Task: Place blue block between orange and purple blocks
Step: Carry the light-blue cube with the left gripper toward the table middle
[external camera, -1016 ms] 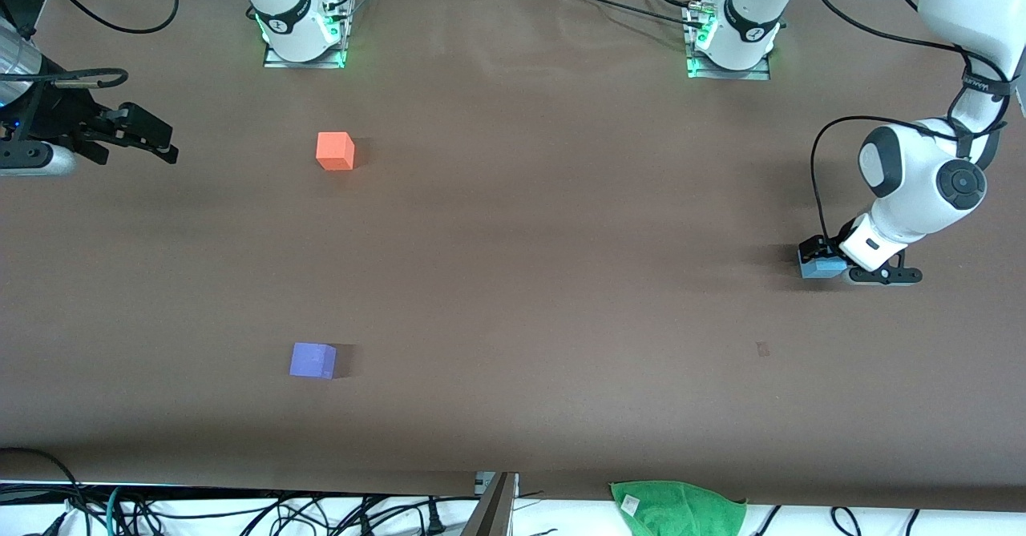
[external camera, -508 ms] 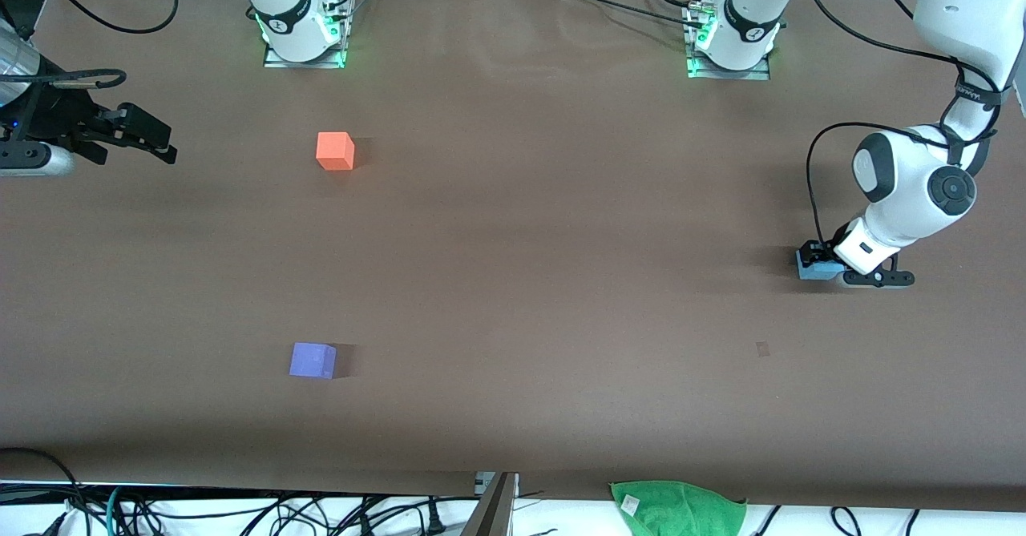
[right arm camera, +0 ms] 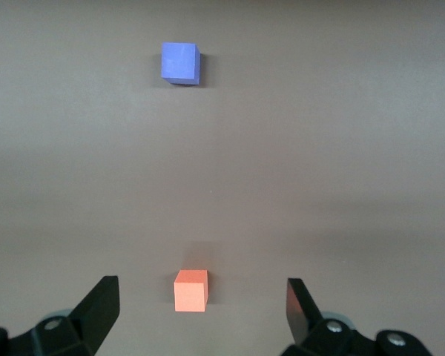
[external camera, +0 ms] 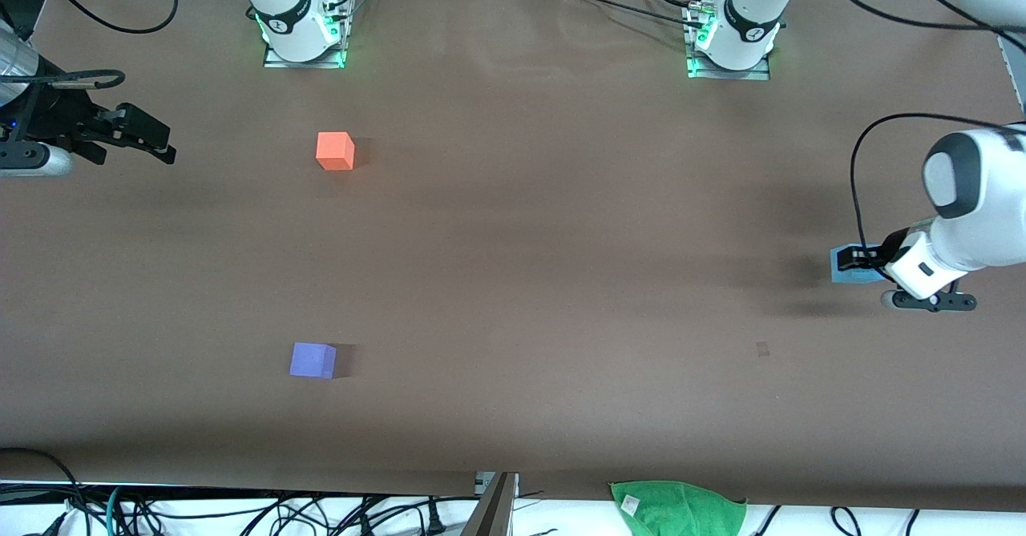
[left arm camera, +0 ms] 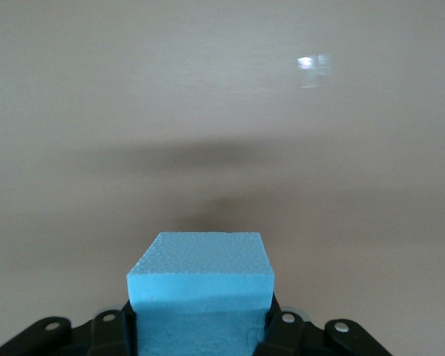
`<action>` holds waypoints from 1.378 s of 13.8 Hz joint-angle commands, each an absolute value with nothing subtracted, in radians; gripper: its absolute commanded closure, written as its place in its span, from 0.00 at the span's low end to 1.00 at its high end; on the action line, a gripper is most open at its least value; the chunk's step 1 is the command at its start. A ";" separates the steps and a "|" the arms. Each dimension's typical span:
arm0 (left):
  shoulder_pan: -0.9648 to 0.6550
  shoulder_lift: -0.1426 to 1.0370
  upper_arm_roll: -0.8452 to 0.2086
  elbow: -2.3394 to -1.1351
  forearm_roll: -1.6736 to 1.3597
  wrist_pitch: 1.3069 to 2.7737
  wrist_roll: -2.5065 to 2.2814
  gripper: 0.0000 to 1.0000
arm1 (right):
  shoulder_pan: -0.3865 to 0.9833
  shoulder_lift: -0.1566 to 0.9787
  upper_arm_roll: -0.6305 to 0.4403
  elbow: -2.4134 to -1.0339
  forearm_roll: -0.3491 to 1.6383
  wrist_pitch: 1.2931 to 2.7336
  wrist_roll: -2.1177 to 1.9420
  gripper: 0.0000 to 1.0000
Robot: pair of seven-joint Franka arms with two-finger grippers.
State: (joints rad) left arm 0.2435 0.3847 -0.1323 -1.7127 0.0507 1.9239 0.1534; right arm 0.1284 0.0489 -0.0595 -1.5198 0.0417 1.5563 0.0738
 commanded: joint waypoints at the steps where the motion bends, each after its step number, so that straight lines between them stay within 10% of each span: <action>1: 0.215 0.397 -0.242 -1.557 0.038 1.720 0.157 1.00 | 0.121 0.055 -0.058 -1.503 0.029 1.540 0.058 0.01; 6: -0.108 0.434 -0.284 -1.548 0.020 1.709 -0.134 1.00 | 0.121 0.055 -0.058 -1.503 0.029 1.540 0.058 0.01; 17: -0.561 0.796 -0.276 -1.491 0.083 2.261 -0.856 0.99 | 0.120 0.055 -0.060 -1.514 0.029 1.536 0.066 0.01; 18: -0.569 0.796 -0.276 -1.494 0.083 2.261 -0.856 0.85 | 0.123 0.055 -0.058 -1.514 0.029 1.525 0.069 0.01; 19: -0.568 0.795 -0.276 -1.494 0.083 2.261 -0.859 0.07 | 0.126 0.055 -0.058 -1.514 0.029 1.511 0.071 0.01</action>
State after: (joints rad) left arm -0.5516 0.7999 -0.2891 -1.5253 0.0608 2.2760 -0.8268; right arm 0.1260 0.0580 -0.0623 -1.5200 0.0412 1.5402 0.0718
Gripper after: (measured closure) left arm 0.432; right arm 0.004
